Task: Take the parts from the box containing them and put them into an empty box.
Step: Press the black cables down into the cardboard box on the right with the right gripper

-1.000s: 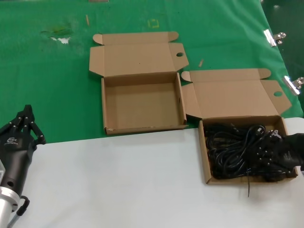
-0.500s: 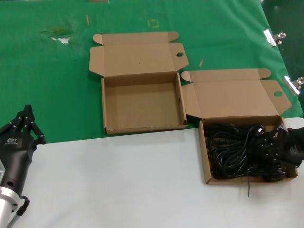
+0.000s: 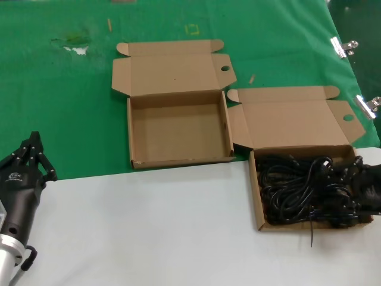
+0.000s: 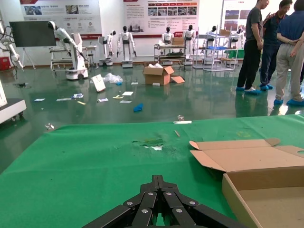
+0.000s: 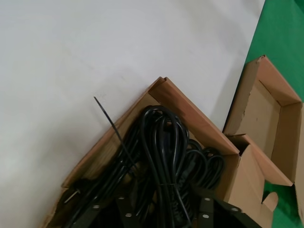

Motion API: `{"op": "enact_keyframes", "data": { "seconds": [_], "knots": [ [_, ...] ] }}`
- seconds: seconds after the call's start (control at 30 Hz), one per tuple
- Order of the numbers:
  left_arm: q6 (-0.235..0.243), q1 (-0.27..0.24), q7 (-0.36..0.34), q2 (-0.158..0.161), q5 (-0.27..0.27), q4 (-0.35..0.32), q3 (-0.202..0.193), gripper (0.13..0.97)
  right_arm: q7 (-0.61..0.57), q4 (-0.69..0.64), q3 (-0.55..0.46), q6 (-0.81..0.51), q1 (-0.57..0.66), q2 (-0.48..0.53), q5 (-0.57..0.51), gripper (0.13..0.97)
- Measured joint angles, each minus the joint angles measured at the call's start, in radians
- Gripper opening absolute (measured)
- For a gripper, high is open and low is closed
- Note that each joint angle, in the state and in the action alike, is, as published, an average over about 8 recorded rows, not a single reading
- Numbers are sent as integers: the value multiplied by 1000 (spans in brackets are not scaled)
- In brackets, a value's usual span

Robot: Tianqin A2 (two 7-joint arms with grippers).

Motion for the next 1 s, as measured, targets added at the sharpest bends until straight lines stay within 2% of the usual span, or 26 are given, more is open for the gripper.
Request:
{"op": "enact_keyframes", "data": {
  "seconds": [0.03, 0.3, 0.6, 1.0],
  "knots": [
    [0, 0, 0, 0, 0, 0, 0, 140, -4, -4, -1, 0, 3, -3, 0, 308],
    [0, 0, 0, 0, 0, 0, 0, 140, -26, -29, -5, 6, 23, -27, -3, 491],
    [0, 0, 0, 0, 0, 0, 0, 140, -43, -47, -8, 12, 32, -51, 0, 625],
    [0, 0, 0, 0, 0, 0, 0, 140, -85, -66, -11, 20, 37, -72, 2, 567]
  ]
}}
